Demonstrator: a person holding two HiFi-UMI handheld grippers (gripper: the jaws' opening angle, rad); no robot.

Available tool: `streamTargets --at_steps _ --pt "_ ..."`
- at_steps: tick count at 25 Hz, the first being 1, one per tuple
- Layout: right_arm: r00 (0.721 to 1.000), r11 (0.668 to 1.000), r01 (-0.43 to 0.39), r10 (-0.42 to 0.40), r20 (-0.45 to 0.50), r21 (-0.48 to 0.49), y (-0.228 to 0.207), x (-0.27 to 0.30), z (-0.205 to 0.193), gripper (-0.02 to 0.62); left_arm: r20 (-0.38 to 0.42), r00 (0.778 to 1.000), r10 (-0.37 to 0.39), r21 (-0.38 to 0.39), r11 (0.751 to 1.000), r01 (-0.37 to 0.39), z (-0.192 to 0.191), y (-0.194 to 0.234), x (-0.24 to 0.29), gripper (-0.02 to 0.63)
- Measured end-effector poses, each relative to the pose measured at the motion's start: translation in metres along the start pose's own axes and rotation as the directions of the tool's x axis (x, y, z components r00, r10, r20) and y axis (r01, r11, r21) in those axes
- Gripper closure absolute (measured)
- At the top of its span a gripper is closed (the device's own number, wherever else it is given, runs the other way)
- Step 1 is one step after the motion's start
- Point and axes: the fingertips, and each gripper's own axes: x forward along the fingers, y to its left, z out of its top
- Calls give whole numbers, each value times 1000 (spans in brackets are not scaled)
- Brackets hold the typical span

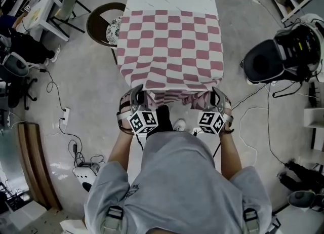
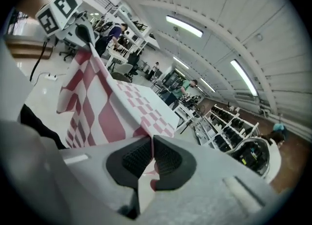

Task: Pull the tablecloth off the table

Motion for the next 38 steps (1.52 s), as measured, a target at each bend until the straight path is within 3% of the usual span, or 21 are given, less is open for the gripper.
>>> streamTargets --at_steps 4,8,12,15,21,24,28,31,38 --pt "999 990 5 -11 45 139 -9 -35 7 586 27 999 26 -81 996 -23 10 4 -32 600" --pt "995 966 9 -33 89 257 -24 -59 35 586 65 997 46 -182 983 -34 25 34 -56 600" --pt "986 928 21 -80 145 371 -41 -91 57 586 128 988 88 -267 962 -51 44 59 -88 600" --pt "976 880 -1 -103 194 475 -57 -106 72 586 174 979 108 -340 939 -43 59 76 -103 600" --pt "944 801 -38 -167 284 598 -68 -147 96 586 270 955 125 -480 877 20 70 98 -142 600" --pt "933 754 -83 -171 317 652 -74 -157 106 586 337 928 158 -577 814 70 80 112 -152 600" --pt "927 681 -140 -164 337 719 -82 -162 117 586 339 924 176 -646 757 93 81 121 -157 600" --pt "928 635 -155 -170 333 756 -84 -167 116 586 354 918 180 -653 750 105 85 122 -164 600" --pt "941 620 -164 -135 310 767 -67 -154 115 586 311 939 147 -651 752 98 66 120 -152 600"
